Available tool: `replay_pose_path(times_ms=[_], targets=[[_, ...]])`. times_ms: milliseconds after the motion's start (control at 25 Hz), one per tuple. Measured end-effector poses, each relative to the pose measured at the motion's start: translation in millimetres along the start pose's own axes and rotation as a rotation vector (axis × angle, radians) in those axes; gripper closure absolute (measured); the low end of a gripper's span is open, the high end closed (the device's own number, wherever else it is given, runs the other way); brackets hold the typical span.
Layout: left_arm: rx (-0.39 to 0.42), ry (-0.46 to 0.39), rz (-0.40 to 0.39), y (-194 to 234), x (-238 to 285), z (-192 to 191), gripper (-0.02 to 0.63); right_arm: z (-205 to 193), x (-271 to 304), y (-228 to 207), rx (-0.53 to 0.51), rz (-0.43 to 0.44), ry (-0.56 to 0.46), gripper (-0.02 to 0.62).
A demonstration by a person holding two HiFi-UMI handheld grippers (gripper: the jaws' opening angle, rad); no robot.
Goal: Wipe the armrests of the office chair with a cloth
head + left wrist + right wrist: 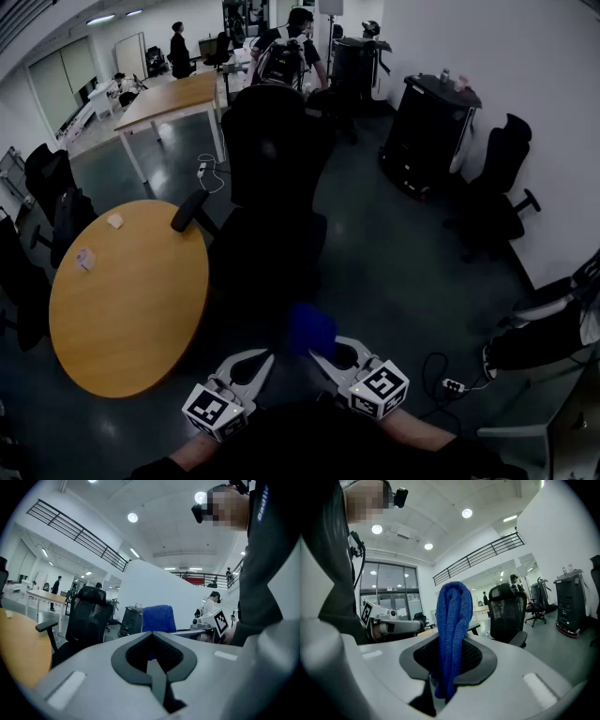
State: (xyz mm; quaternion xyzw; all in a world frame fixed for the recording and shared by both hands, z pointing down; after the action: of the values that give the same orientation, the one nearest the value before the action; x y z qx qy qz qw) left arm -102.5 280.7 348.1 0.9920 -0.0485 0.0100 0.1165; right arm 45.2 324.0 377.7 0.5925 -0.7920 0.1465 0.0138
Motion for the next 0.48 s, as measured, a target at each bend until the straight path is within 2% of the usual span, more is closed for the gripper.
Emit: replay_pose_path(times_ms=[480], targets=[[-0.005,0.013,-0.007,5,21,-9,0.586,-4,-2,-21,0.018,-0.010,-0.002,0.508]])
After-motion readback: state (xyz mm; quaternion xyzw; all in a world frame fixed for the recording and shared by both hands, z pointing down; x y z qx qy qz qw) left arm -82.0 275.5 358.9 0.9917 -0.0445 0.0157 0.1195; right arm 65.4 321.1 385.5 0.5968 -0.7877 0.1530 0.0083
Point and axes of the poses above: the fingertips, and each gripper's own axes: x forward along the fingers, y to its left, z out of its top, the point moved 5 cm from there along -x, backward along the fingers, and after that the axes turned 12 degrees about -z, right-handed, at the moved point
